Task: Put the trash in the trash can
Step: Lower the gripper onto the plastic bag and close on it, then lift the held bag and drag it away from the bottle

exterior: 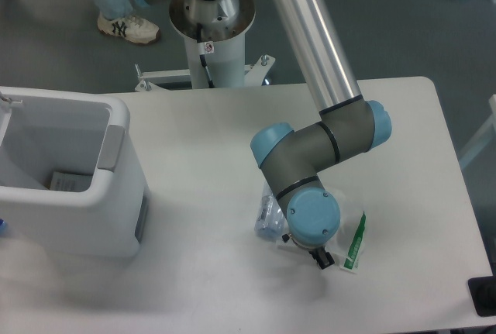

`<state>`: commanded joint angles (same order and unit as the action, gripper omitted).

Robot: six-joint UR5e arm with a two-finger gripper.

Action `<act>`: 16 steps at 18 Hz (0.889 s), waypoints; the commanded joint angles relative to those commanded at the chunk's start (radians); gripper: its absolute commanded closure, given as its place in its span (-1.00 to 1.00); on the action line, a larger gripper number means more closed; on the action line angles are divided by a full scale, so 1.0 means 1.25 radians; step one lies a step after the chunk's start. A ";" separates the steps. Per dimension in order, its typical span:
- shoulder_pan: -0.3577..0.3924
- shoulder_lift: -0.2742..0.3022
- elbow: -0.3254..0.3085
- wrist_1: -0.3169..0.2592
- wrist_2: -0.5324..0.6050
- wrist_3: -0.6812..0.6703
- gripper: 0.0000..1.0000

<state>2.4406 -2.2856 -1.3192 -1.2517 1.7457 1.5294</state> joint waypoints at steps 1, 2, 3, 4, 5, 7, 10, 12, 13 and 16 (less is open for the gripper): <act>0.000 0.002 -0.001 0.000 0.000 0.000 0.54; 0.000 0.006 -0.005 0.000 -0.001 -0.004 0.68; 0.000 0.012 -0.007 0.000 0.000 -0.010 0.74; 0.000 0.020 -0.010 0.000 0.000 -0.012 0.79; 0.000 0.026 -0.011 0.000 0.000 -0.012 0.81; 0.000 0.038 -0.012 0.001 0.000 -0.012 0.85; 0.001 0.061 -0.028 0.002 0.019 -0.020 0.90; 0.002 0.077 -0.042 0.002 0.039 -0.023 0.95; 0.006 0.083 -0.043 0.002 0.038 -0.025 0.97; 0.022 0.107 -0.043 0.002 0.028 -0.037 0.98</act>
<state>2.4681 -2.1523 -1.3729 -1.2486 1.7810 1.4835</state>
